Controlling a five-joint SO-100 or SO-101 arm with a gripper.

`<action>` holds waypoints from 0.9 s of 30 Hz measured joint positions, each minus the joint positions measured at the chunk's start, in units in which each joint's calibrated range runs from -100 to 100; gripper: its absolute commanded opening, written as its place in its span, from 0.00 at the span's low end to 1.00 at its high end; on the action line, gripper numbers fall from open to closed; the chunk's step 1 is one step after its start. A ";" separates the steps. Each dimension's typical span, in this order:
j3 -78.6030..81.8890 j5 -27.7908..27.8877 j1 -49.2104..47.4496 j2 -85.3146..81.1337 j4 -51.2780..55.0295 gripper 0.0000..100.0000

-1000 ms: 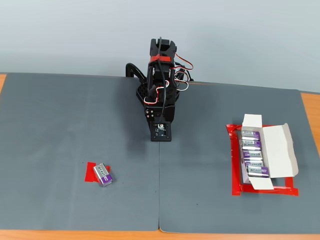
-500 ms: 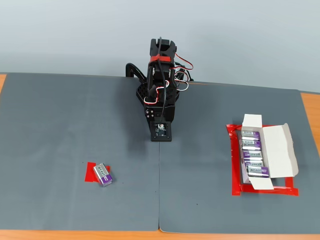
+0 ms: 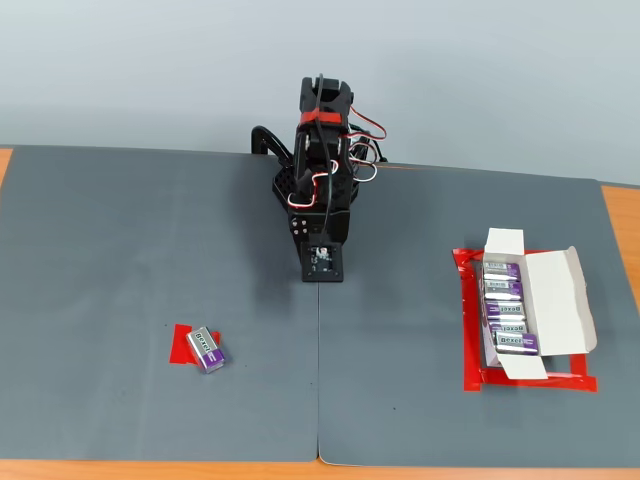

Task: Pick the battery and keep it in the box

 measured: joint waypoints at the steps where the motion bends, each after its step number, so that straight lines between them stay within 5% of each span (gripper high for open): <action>1: -1.08 0.29 0.00 0.93 0.00 0.02; 15: -20.21 6.30 7.81 38.83 -22.55 0.02; 27: -37.00 13.48 15.18 57.69 -24.80 0.02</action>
